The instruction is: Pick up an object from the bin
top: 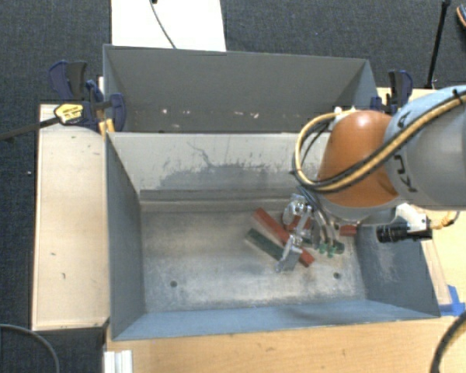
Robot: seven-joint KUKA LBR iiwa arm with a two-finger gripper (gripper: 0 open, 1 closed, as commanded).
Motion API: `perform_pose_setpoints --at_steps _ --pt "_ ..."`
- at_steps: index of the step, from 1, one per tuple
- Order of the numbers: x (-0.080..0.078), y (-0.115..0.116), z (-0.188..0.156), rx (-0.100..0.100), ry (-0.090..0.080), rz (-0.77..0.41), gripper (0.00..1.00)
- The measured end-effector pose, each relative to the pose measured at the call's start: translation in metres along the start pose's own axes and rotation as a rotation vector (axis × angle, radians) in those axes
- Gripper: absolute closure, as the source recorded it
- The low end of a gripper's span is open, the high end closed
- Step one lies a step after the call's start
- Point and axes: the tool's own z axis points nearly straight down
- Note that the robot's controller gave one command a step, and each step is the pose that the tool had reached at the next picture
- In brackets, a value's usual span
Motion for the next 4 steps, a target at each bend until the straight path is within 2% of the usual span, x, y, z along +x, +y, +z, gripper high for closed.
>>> perform_pose_setpoints --at_steps 1,2,4 --pt "0.011 -0.0068 0.0464 0.0 0.0 -0.039 0.0" --pt "0.0138 -0.0029 0.0549 -0.001 -0.002 0.251 1.0" --pt "0.0151 -0.0025 0.0498 0.001 0.002 0.331 1.0"
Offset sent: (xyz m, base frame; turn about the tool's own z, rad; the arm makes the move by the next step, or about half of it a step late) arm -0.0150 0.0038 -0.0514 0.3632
